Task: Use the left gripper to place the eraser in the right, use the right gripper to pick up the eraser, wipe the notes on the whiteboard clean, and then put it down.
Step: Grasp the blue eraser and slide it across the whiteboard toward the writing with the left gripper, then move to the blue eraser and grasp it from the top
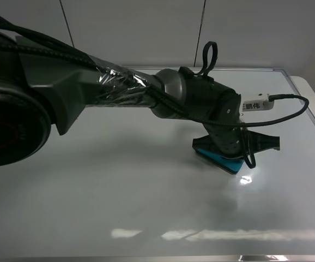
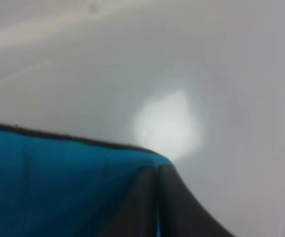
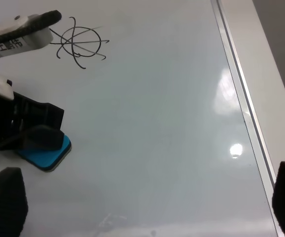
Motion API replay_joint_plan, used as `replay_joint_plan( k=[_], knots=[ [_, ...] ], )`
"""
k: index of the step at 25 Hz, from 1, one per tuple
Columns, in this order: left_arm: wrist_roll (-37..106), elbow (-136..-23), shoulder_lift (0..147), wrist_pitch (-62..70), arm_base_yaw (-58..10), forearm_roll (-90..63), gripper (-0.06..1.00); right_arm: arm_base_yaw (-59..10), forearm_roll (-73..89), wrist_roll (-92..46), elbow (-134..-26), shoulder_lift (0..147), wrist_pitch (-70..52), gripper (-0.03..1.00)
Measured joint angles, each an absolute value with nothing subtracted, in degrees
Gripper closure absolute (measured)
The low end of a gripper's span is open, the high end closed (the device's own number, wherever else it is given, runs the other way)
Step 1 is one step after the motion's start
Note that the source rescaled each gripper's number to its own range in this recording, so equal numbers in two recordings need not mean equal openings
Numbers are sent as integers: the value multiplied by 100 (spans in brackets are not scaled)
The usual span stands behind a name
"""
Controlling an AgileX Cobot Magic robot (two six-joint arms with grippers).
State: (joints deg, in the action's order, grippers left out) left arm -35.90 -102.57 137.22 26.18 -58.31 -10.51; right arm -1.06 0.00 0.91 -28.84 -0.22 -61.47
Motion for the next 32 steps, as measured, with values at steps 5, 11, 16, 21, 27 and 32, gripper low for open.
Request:
replay_joint_plan(
  k=[5, 11, 16, 21, 27, 32],
  knots=[
    [-3586, -10499, 13849, 2688, -5907, -957, 94, -106, 0, 91, -2884, -22, -6147, -3],
    [-3586, -10501, 13854, 2652, -5953, -874, 94, -106, 0, 91, -2884, -22, -6147, -3],
    [-3559, -10559, 13871, 2648, -5997, -875, 94, -106, 0, 91, -2884, -22, -6147, -3],
    [-3516, -10576, 13890, 2700, -6022, -875, 94, -106, 0, 91, -2884, -22, -6147, -3],
    [-3497, -10576, 13798, 2857, -6022, -875, 94, -106, 0, 91, -2884, -22, -6147, -3],
    [-3492, -10566, 13439, 2960, -5963, -844, 94, -106, 0, 91, -2884, -22, -6147, -3]
  ],
)
